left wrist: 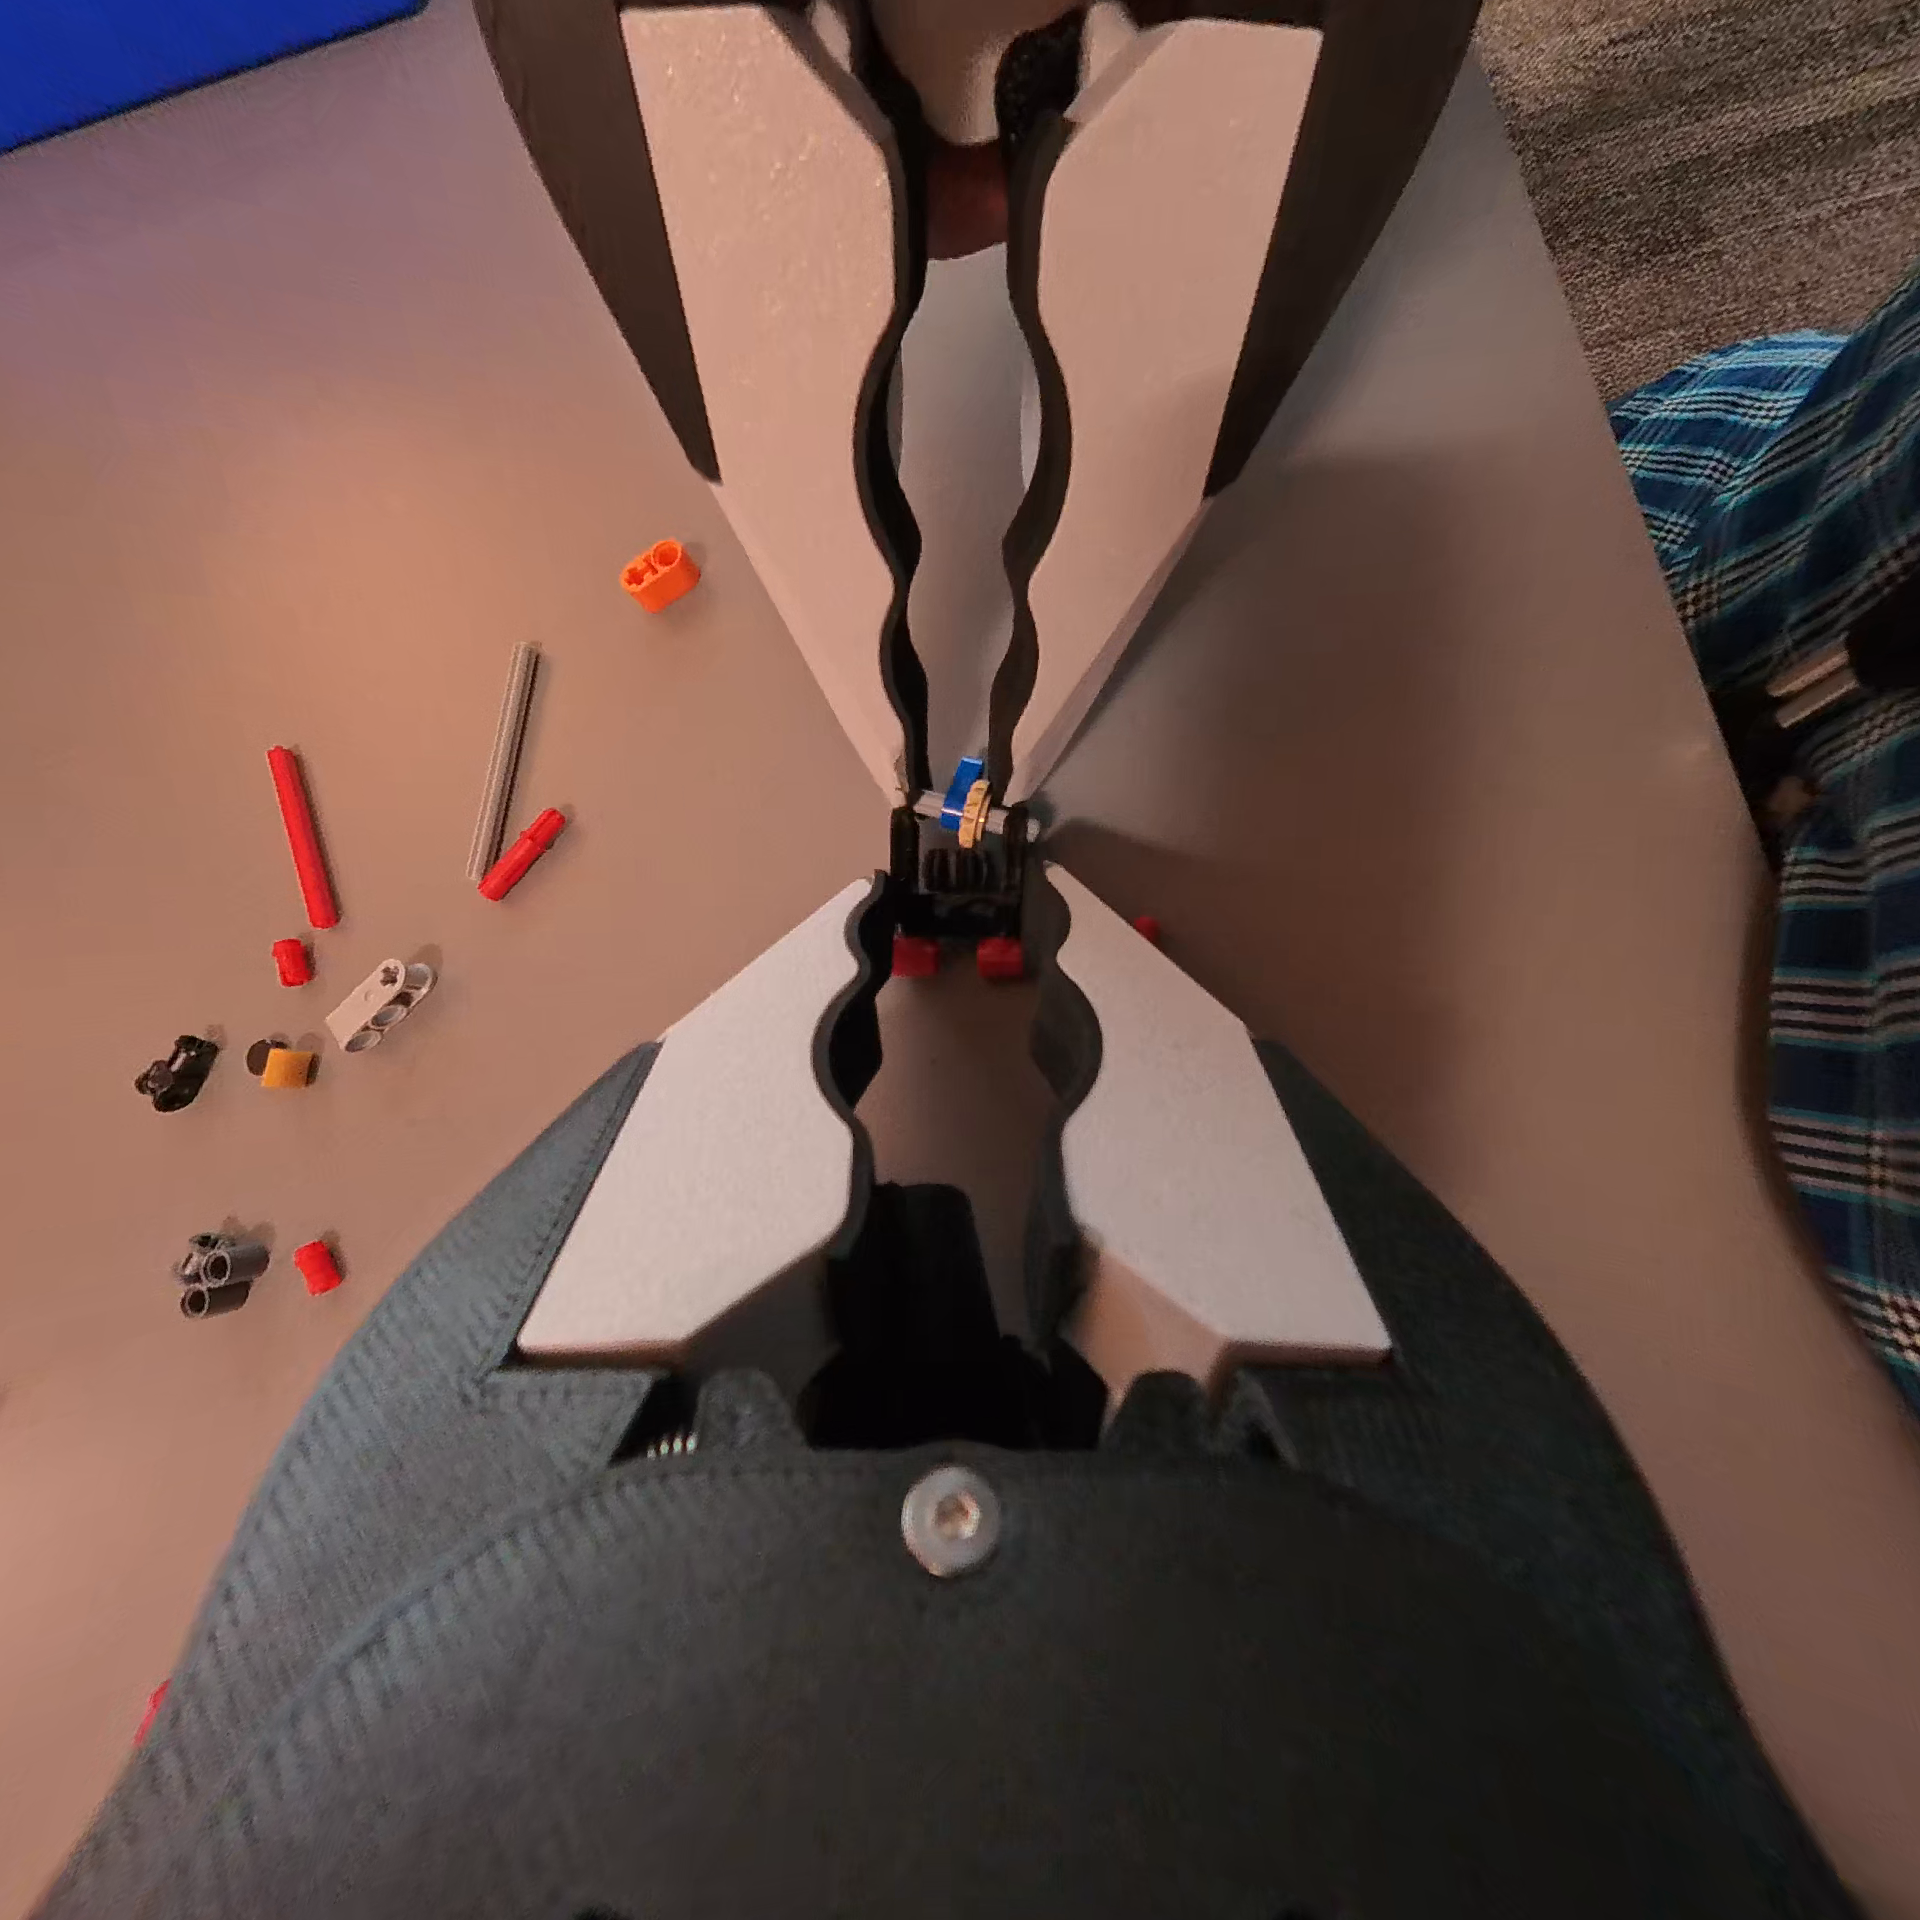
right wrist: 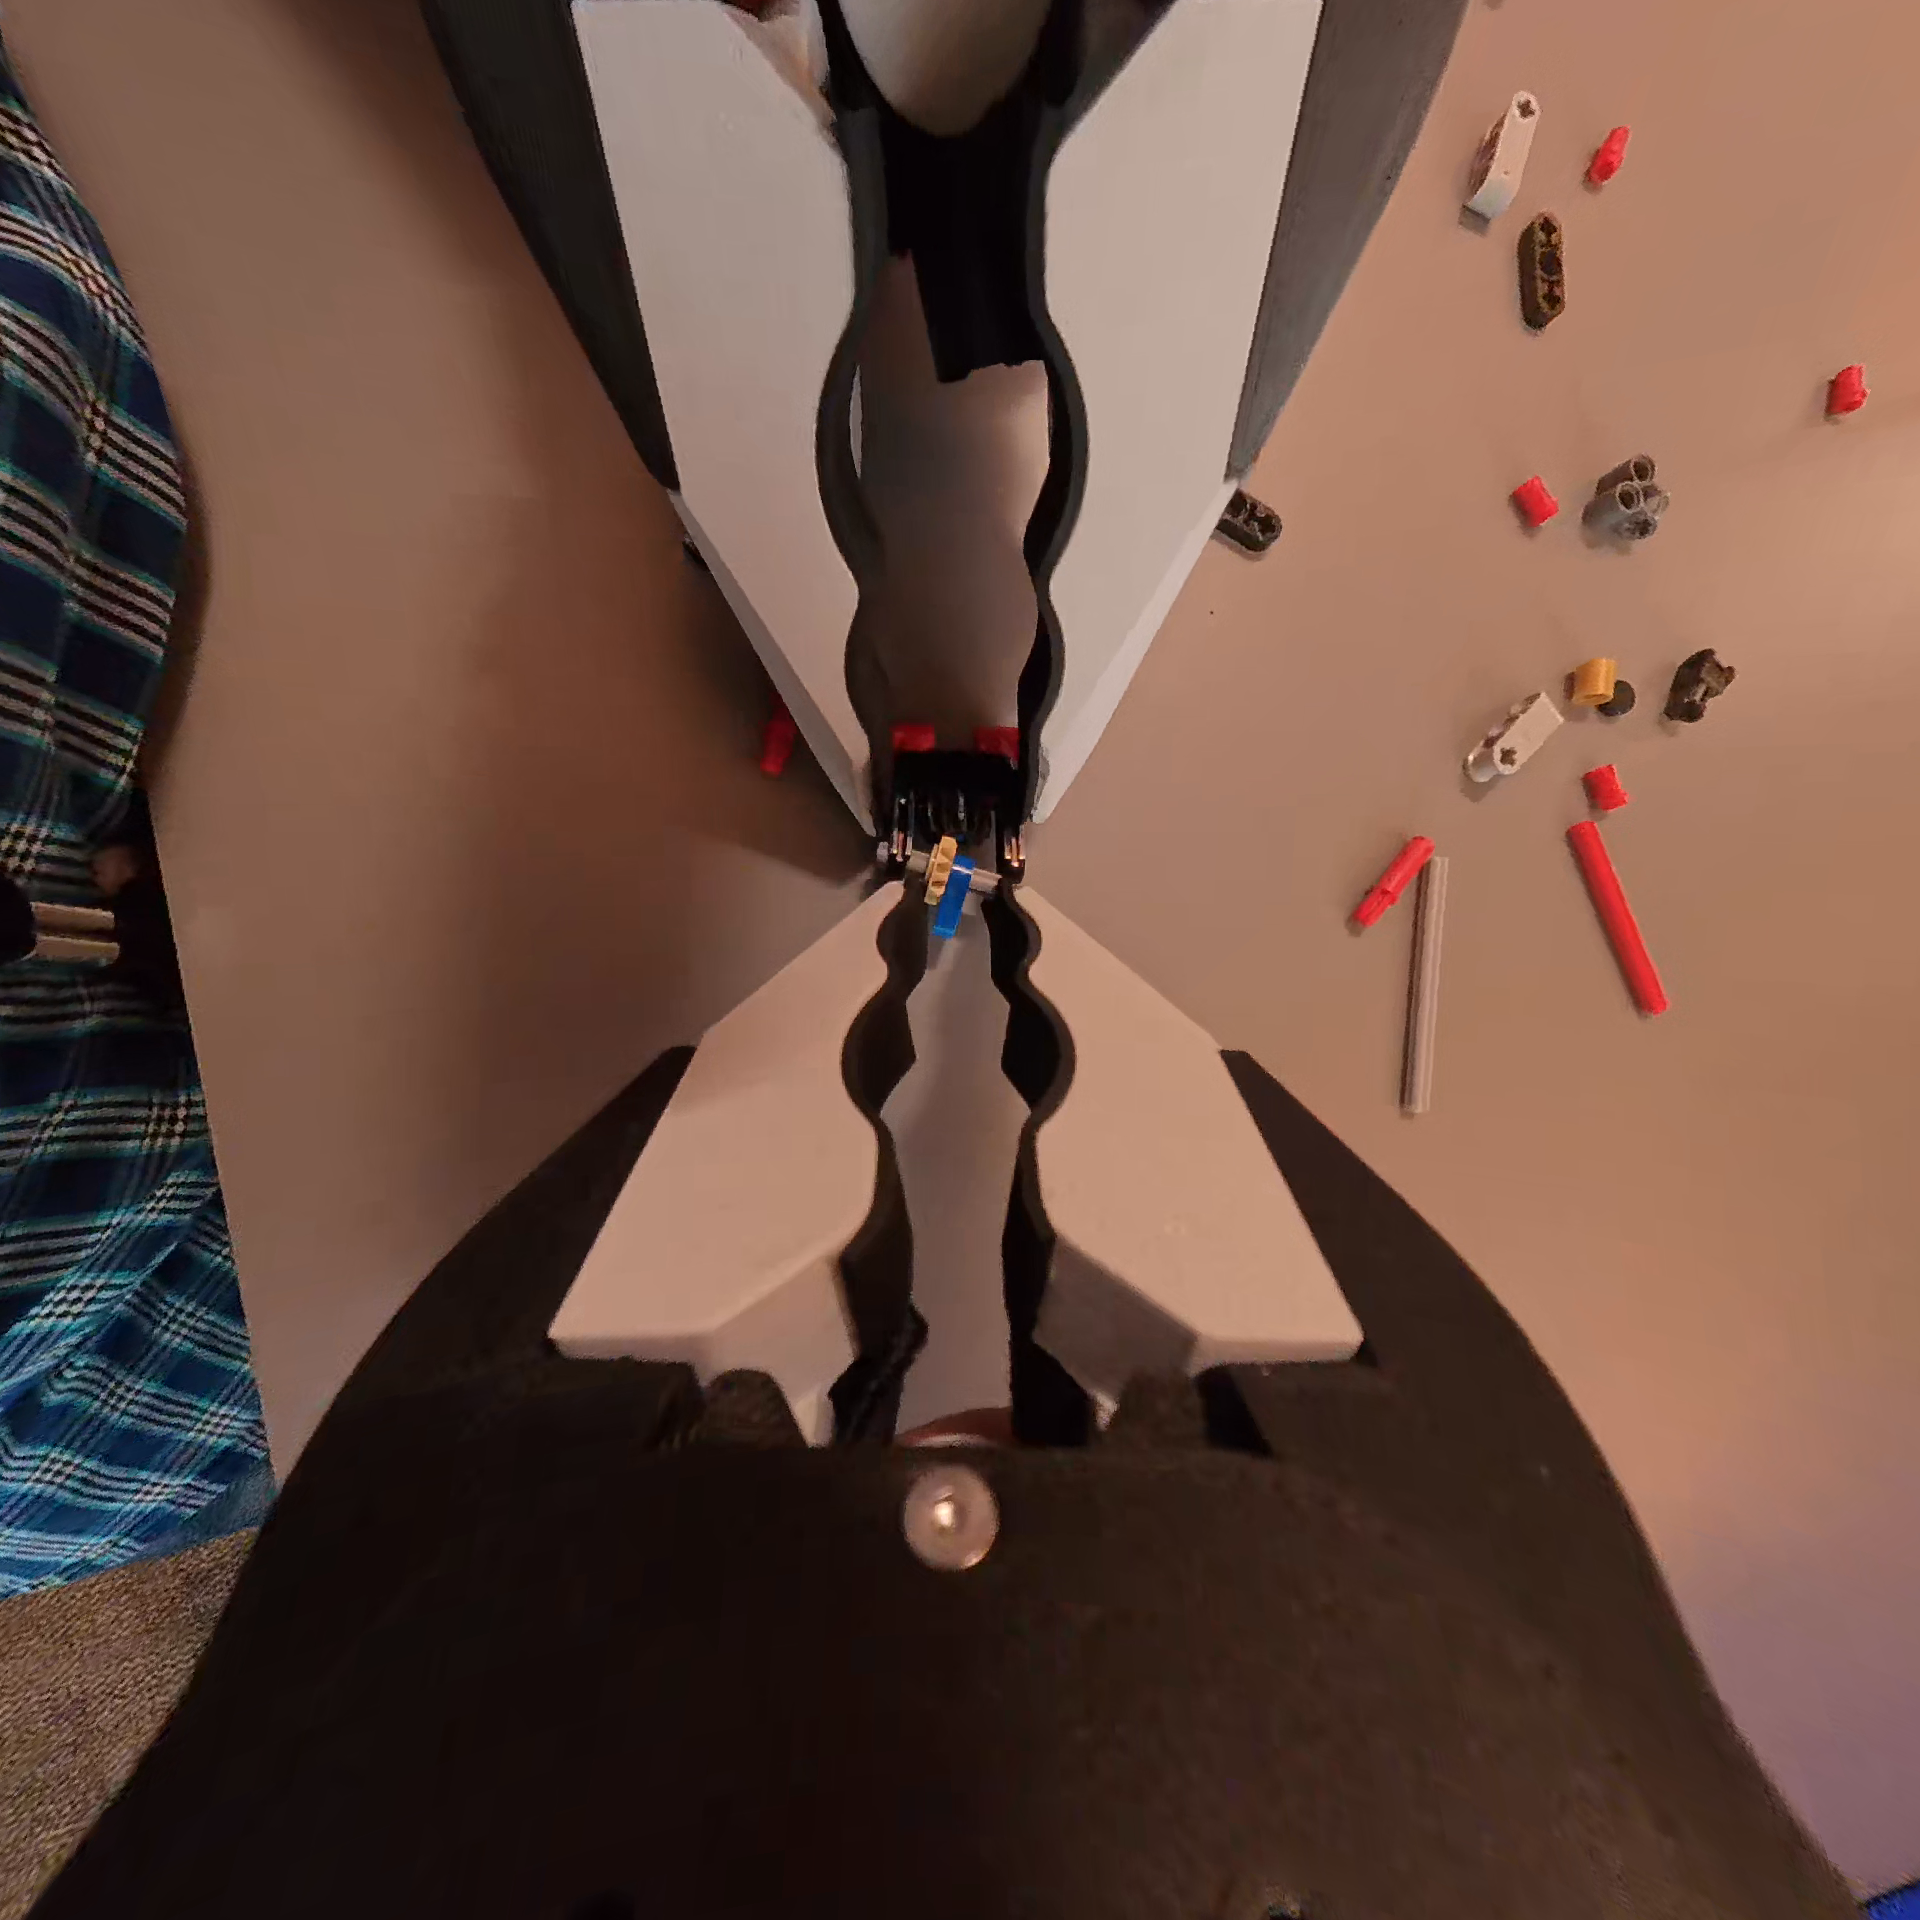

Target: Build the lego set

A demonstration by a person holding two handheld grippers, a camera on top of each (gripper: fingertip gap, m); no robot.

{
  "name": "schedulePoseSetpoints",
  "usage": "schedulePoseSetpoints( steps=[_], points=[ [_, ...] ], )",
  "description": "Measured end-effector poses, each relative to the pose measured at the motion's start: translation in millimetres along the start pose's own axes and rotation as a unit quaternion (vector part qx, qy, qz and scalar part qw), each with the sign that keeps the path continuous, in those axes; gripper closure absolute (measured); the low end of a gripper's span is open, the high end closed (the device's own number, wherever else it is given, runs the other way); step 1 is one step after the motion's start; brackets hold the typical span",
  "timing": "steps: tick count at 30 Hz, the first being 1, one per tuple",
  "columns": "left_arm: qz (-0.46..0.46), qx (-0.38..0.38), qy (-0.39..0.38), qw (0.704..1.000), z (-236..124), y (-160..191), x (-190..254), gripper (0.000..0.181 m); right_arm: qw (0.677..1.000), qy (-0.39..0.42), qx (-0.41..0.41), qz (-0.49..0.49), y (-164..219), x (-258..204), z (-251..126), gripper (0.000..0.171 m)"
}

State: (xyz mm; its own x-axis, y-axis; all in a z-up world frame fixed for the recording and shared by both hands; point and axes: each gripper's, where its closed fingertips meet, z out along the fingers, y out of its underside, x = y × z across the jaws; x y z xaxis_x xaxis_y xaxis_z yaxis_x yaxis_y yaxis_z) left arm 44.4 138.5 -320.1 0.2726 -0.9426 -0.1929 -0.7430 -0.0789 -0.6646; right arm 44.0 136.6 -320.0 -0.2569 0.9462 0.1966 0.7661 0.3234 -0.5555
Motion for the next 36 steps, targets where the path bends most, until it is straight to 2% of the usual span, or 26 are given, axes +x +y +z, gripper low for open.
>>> schedulePoseSetpoints(
  steps=[15,21,28,36],
  points=[
    [-0.005,0.003,-0.003,1.000,0.5,1.0,-1.4,0.158,1.000,0.000,-0.004,-0.016,-1.6,-2.4,2.2,0.167],
    [-0.015,0.004,-0.004,1.000,0.5,2.3,-4.0,0.158,0.999,-0.013,0.018,0.029,-0.5,-0.1,3.0,0.165],
    [-0.019,0.007,-0.006,1.000,1.8,1.2,-5.2,0.157,0.997,0.017,0.045,0.052,0.8,1.6,2.5,0.166],
    [-0.016,0.005,-0.010,1.000,1.8,1.0,-3.8,0.158,0.999,0.003,0.038,0.011,1.0,0.6,3.8,0.168]
  ],
)
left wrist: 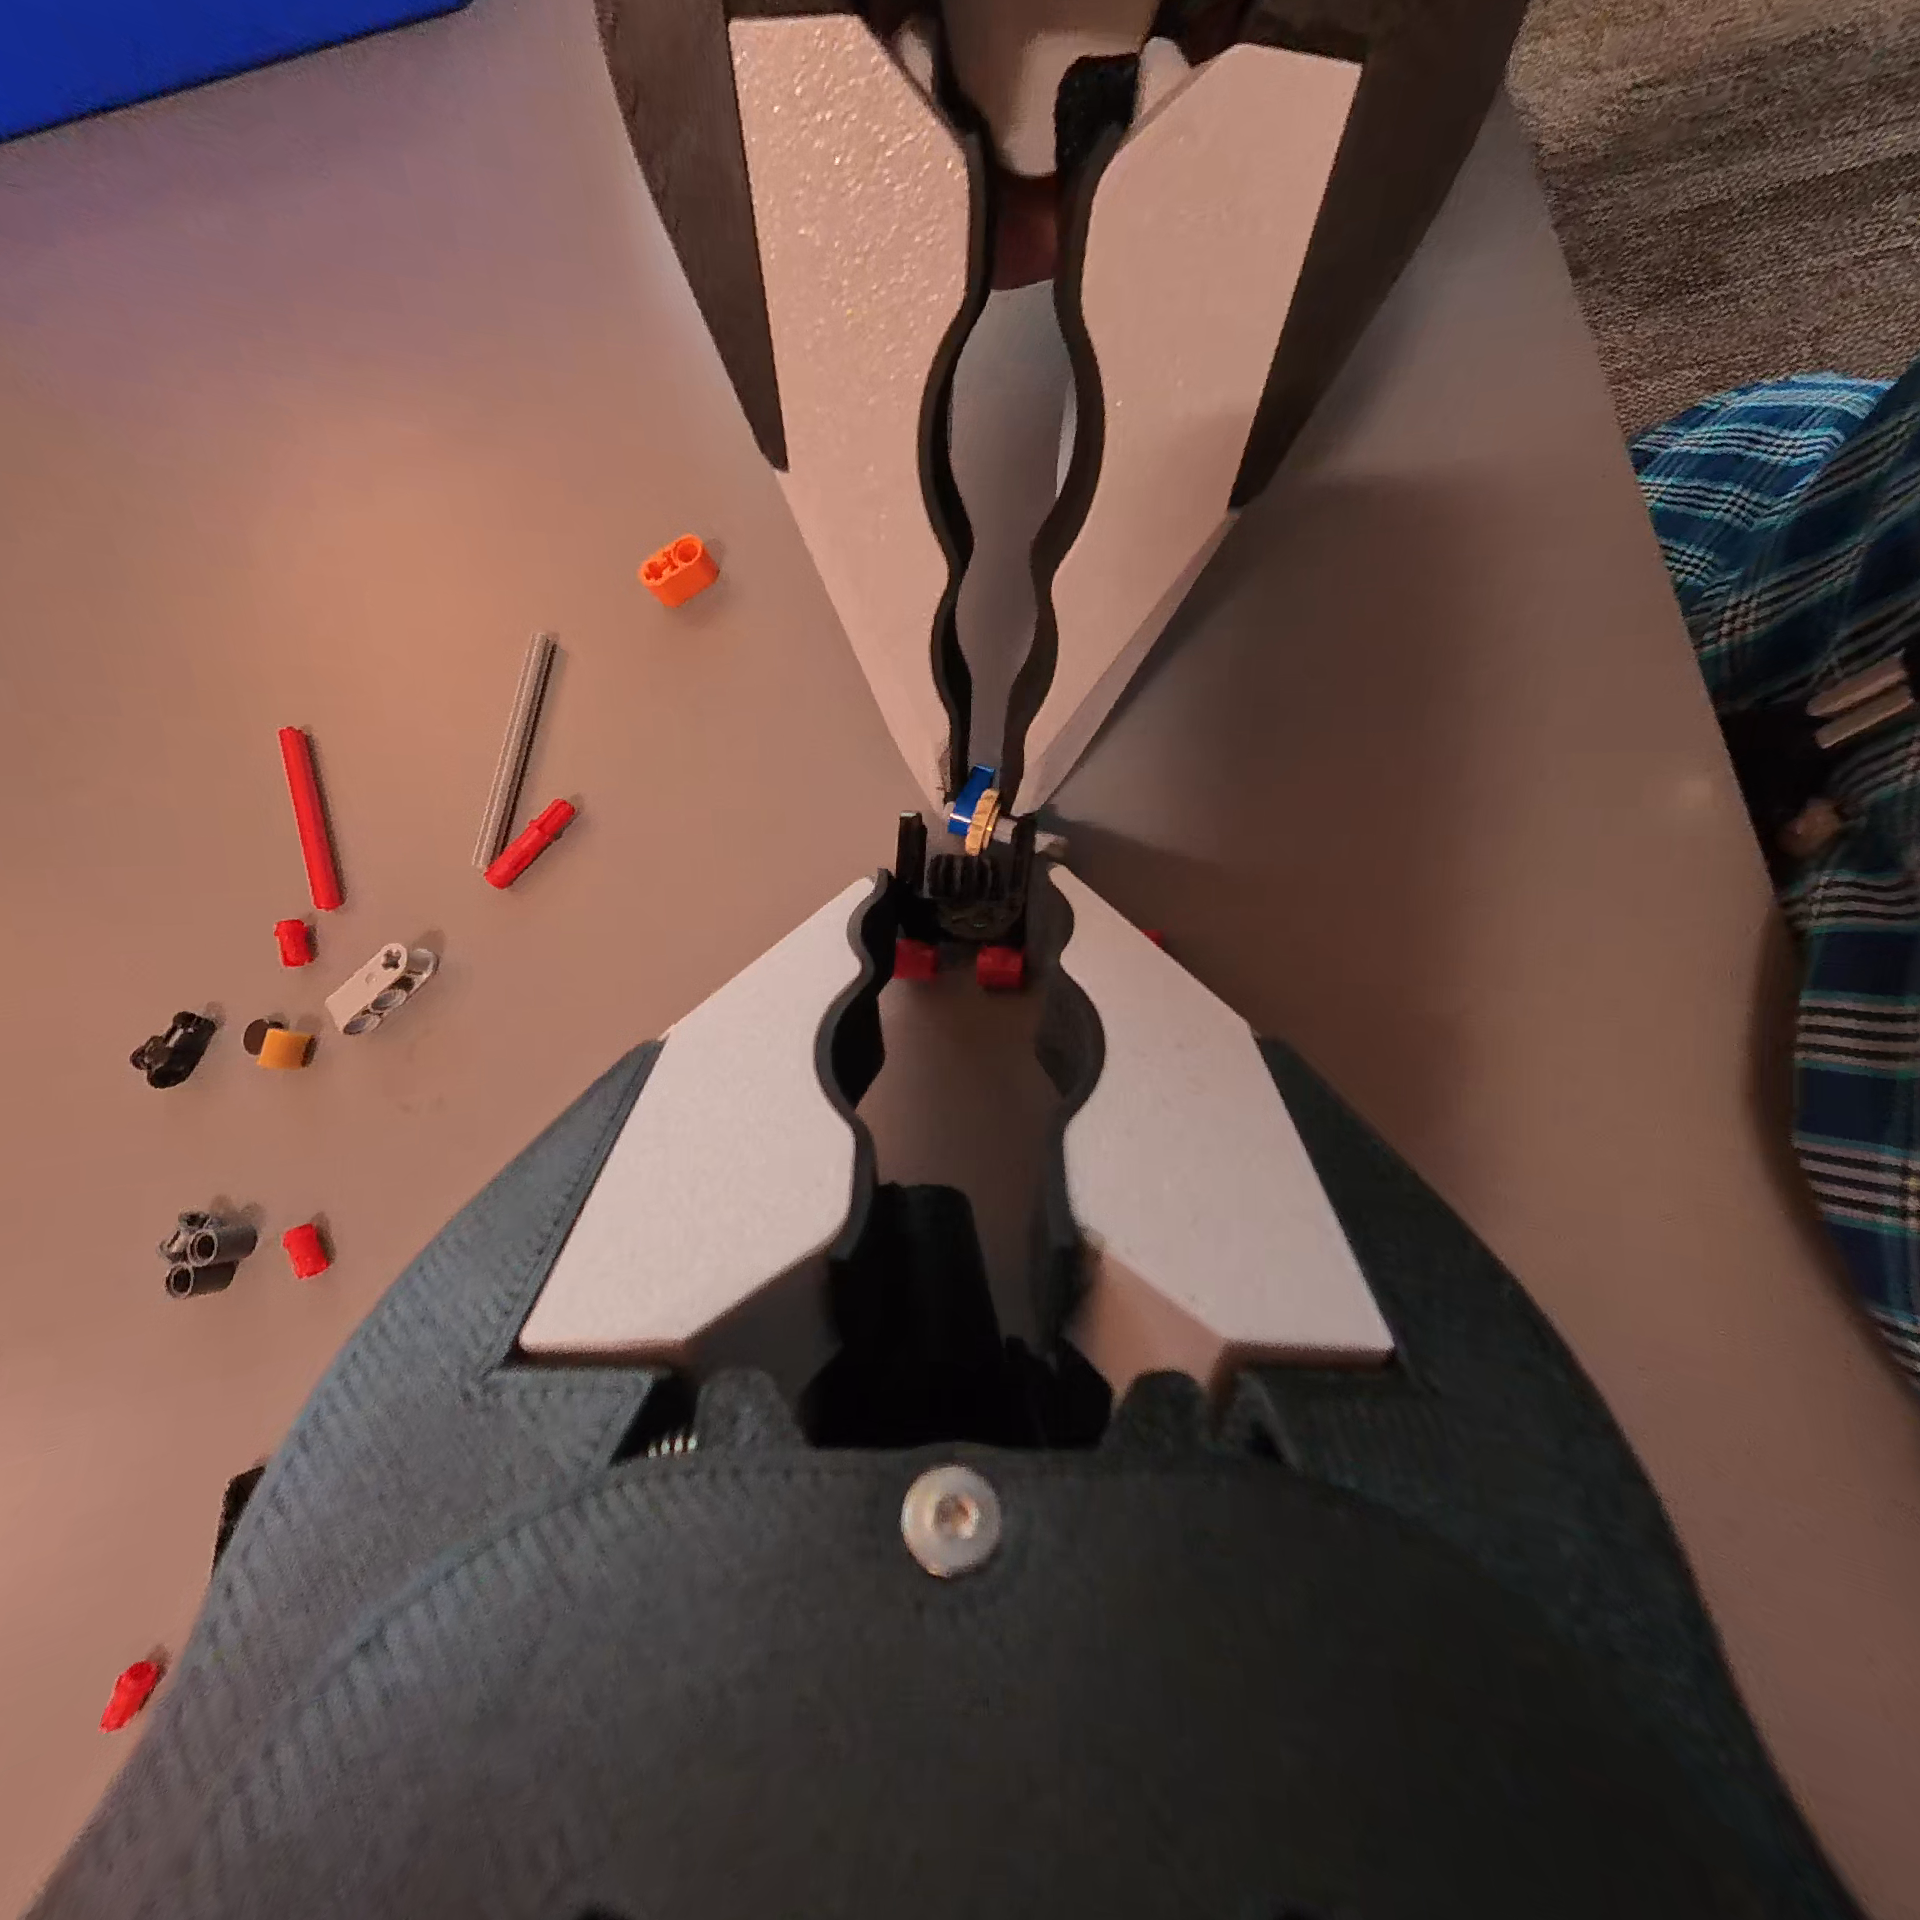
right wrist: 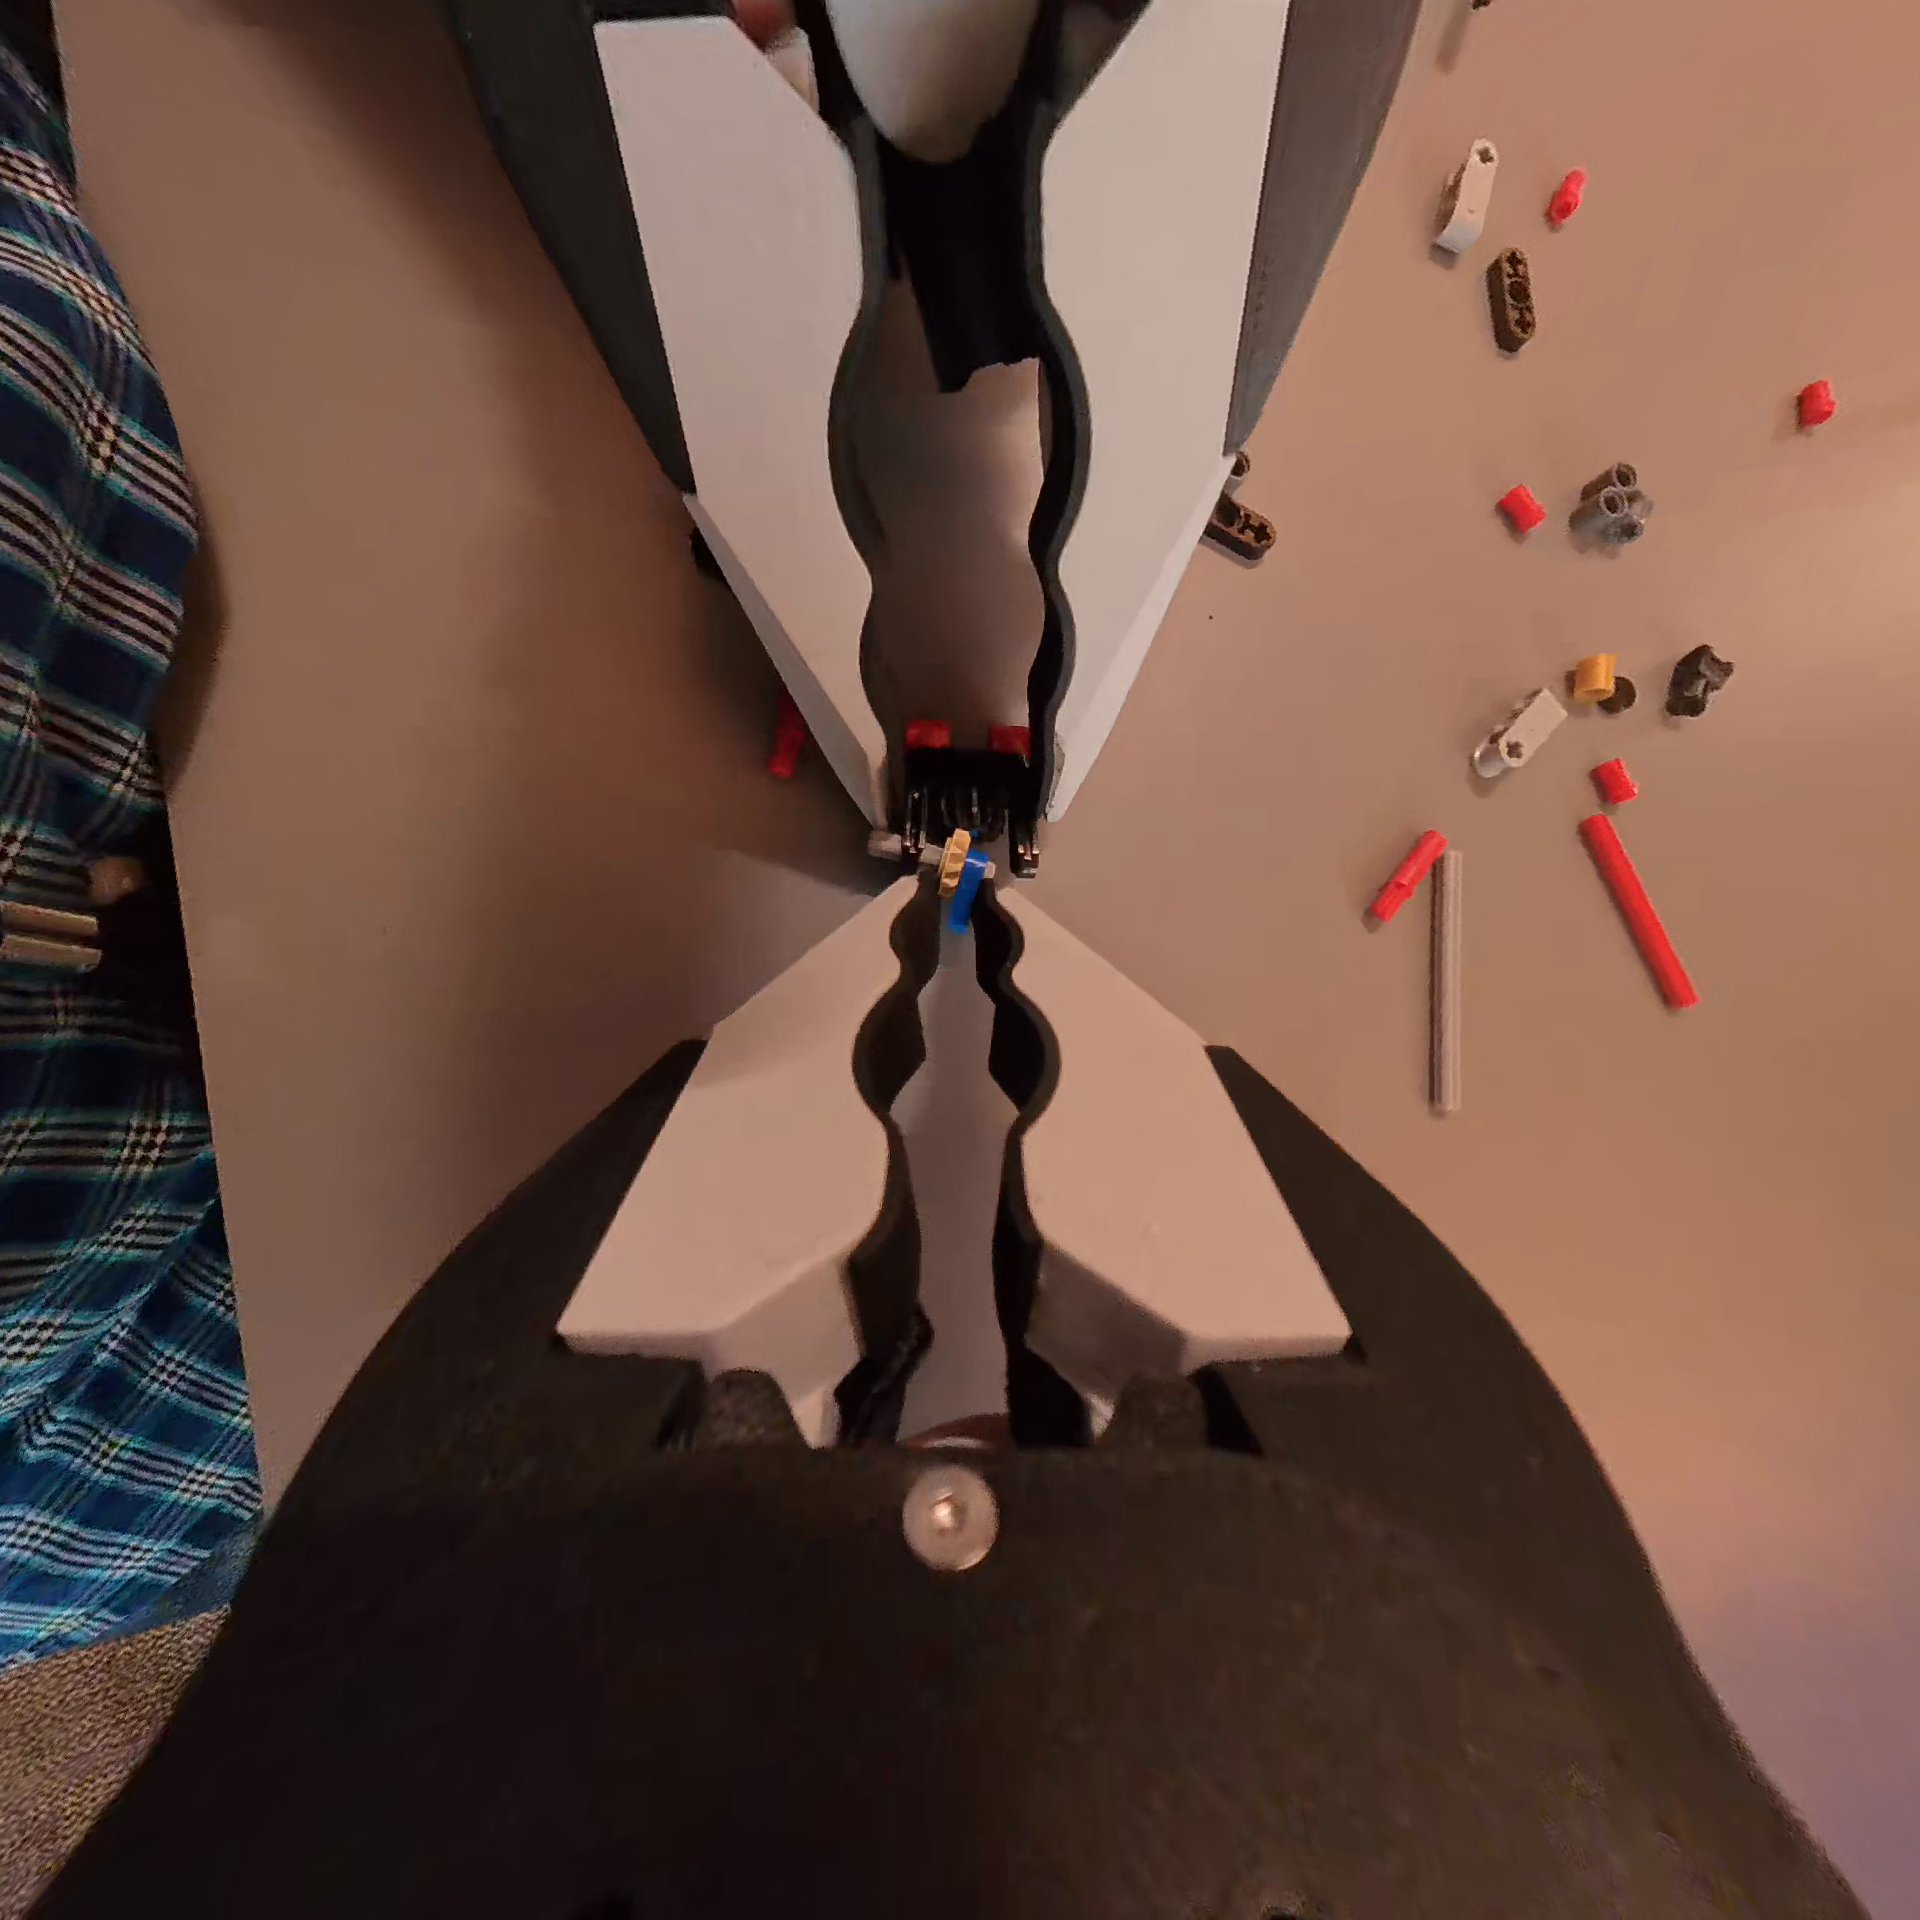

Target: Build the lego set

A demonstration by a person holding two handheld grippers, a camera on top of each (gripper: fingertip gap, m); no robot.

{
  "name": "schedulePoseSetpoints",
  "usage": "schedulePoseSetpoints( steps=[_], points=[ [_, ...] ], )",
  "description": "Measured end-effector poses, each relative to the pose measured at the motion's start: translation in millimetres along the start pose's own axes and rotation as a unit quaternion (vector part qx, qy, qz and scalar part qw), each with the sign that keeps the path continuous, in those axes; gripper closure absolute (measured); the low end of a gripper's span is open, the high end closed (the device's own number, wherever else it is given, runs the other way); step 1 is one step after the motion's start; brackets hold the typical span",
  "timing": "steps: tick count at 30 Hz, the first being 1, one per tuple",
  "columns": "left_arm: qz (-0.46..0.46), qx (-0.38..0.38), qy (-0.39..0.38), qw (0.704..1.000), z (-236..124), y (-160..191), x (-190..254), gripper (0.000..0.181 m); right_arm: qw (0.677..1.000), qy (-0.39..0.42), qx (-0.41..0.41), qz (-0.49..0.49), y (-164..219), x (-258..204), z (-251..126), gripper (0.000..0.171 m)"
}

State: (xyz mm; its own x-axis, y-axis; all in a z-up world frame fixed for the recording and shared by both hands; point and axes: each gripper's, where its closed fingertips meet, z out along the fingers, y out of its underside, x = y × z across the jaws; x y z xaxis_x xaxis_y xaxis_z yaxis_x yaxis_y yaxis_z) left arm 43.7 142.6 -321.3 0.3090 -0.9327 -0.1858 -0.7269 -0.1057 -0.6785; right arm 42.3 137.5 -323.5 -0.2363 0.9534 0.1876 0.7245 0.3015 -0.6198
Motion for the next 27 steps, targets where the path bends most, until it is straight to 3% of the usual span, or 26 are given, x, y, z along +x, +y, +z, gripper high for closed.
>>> schedulePoseSetpoints(
  steps=[9,20,27],
  points=[
    [0.004,-0.001,0.003,1.000,1.7,1.0,-1.0,0.158,1.000,-0.008,-0.006,-0.020,0.3,1.5,1.7,0.169],
    [0.007,0.000,-0.015,1.000,2.5,2.4,-5.8,0.157,0.995,0.021,0.025,0.092,2.4,7.7,0.9,0.164],
    [0.019,-0.006,-0.025,0.999,2.6,2.9,-6.3,0.158,0.998,0.014,-0.021,0.054,1.6,8.3,1.7,0.161]
  ],
)
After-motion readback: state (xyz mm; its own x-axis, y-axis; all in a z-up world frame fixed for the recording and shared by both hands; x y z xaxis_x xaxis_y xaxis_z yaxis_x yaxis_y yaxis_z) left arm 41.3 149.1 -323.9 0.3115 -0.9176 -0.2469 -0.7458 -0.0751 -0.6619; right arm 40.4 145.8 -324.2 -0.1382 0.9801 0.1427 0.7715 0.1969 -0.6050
